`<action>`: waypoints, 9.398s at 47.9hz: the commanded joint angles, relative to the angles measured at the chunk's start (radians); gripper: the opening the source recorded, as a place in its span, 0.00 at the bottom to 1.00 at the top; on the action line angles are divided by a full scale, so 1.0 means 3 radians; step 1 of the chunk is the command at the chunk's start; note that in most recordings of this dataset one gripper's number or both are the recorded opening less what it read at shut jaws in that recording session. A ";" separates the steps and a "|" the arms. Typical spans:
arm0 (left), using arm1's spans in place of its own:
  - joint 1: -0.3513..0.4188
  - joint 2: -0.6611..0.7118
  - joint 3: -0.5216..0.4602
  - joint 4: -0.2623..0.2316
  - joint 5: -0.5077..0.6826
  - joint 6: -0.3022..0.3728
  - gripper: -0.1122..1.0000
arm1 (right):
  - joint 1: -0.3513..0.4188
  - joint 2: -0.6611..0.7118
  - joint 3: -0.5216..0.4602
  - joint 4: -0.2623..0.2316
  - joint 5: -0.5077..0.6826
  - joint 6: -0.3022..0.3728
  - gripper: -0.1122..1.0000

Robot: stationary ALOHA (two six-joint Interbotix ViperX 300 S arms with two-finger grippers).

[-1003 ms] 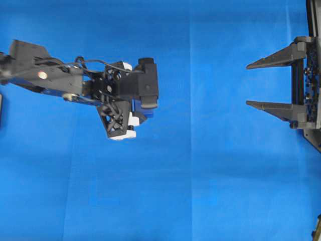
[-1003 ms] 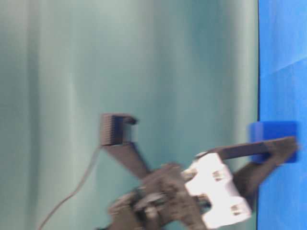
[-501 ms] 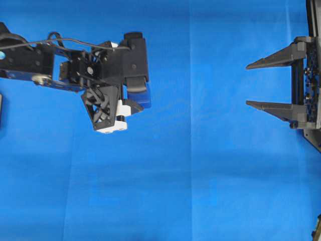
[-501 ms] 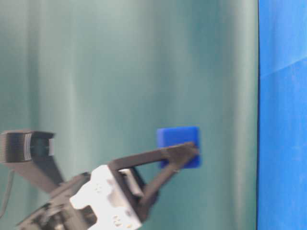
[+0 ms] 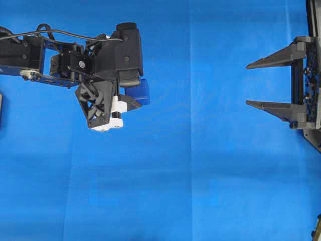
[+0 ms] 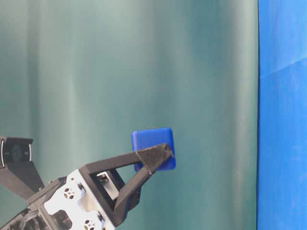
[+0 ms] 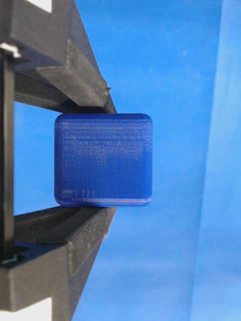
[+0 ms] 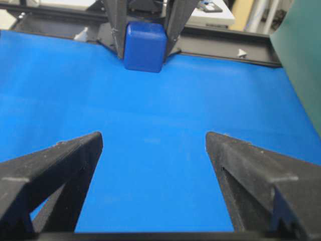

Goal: Handover the blue block to the right arm after grasping it with the left arm, then place it in the designated position.
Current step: 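Lift the blue cube with the left gripper and rotate it upright, then hold the cube raised in the left gripper while the right gripper opens, then move the right gripper toward the left gripper around the cube, then close the right gripper on the cube and open the left gripper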

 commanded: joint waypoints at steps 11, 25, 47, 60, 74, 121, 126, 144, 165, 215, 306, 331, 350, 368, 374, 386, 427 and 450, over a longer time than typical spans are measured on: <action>-0.0005 -0.0087 -0.0072 0.0010 -0.0015 0.0000 0.51 | -0.0005 0.0015 -0.0072 0.0010 -0.0020 0.0005 0.97; -0.0005 -0.0087 -0.0072 0.0010 -0.0031 0.0000 0.51 | 0.0000 0.0015 -0.0072 0.0010 -0.0020 0.0005 0.97; -0.0005 -0.0097 -0.0061 0.0010 -0.0051 0.0000 0.51 | -0.0005 0.0020 -0.0077 0.0010 -0.0020 0.0005 0.97; -0.0005 -0.0102 -0.0056 0.0010 -0.0082 0.0010 0.51 | -0.0005 0.0020 -0.0072 0.0010 -0.0020 0.0005 0.97; -0.0010 -0.0332 0.0276 0.0010 -0.0828 0.0046 0.51 | -0.0005 0.0015 -0.0072 0.0005 -0.0015 0.0005 0.97; -0.0015 -0.0915 0.1411 0.0010 -0.2955 0.0051 0.51 | 0.0000 0.0051 -0.0072 -0.0005 -0.0056 -0.0005 0.97; -0.0015 -0.0915 0.1411 0.0010 -0.2955 0.0046 0.51 | -0.0005 0.0056 -0.0077 -0.0005 -0.0056 -0.0010 0.97; -0.0015 -0.0910 0.1406 0.0010 -0.2961 0.0046 0.51 | -0.0005 0.0056 -0.0225 -0.0373 -0.0031 -0.0225 0.97; -0.0015 -0.0920 0.1411 0.0005 -0.2976 0.0031 0.51 | 0.0000 0.0051 -0.0358 -0.0992 0.0072 -0.1053 0.97; -0.0020 -0.0920 0.1401 0.0005 -0.2981 0.0031 0.51 | 0.0000 0.0112 -0.0389 -0.1667 -0.0015 -0.1999 0.97; -0.0026 -0.0920 0.1401 0.0000 -0.2981 0.0026 0.51 | -0.0005 0.0614 -0.0685 -0.1667 -0.0302 -0.1999 0.97; -0.0026 -0.0936 0.1411 0.0000 -0.2966 -0.0005 0.51 | -0.0005 0.1718 -0.1493 -0.1662 -0.0516 -0.1999 0.97; -0.0036 -0.0931 0.1406 0.0000 -0.2961 -0.0010 0.51 | -0.0005 0.2337 -0.2061 -0.1662 -0.0501 -0.2004 0.97; -0.0087 -0.0931 0.1406 -0.0005 -0.2961 -0.0010 0.51 | -0.0005 0.2690 -0.2480 -0.1662 -0.0327 -0.2004 0.97; -0.0087 -0.0931 0.1406 -0.0005 -0.2961 -0.0010 0.51 | -0.0005 0.2720 -0.2526 -0.1667 -0.0317 -0.2004 0.97; -0.0087 -0.0931 0.1406 0.0000 -0.2955 -0.0010 0.51 | -0.0005 0.2720 -0.2531 -0.1667 -0.0317 -0.2004 0.97; -0.0169 -0.0931 0.1396 -0.0005 -0.2945 0.0010 0.51 | 0.0000 0.2720 -0.2582 -0.1662 0.0031 -0.1979 0.57; -0.0174 -0.0915 0.1386 -0.0005 -0.2945 -0.0010 0.53 | 0.0005 0.2720 -0.2587 -0.1657 0.0031 -0.1974 0.57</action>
